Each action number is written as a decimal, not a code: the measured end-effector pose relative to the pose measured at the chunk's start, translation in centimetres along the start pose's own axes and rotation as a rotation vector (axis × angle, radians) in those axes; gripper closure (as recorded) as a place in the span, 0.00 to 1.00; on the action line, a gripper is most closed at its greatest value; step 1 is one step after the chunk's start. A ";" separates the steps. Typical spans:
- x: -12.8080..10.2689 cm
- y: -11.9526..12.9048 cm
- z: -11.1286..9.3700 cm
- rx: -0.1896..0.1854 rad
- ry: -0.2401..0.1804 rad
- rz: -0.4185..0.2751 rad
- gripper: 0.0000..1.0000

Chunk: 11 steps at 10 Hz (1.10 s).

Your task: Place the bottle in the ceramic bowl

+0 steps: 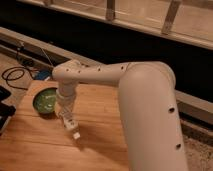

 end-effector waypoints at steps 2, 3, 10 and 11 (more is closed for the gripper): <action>0.0 -0.1 0.0 0.001 -0.001 0.001 1.00; 0.0 -0.1 0.0 0.000 -0.001 0.001 1.00; -5.2 1.2 0.0 -0.027 0.049 -0.147 1.00; -7.7 2.2 0.1 -0.030 0.063 -0.193 1.00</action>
